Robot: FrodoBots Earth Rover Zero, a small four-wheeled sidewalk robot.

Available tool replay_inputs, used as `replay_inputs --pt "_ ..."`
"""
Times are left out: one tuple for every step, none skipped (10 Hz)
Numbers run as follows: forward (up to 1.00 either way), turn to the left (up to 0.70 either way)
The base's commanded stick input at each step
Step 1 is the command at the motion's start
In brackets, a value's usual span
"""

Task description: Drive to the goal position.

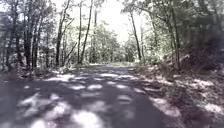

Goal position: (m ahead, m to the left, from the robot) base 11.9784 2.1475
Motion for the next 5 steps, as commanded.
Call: replay_inputs --pt "0.45 0.00" --pt "0.45 0.00" --pt "0.45 0.00" --pt "0.45 0.00" --pt "0.45 0.00"
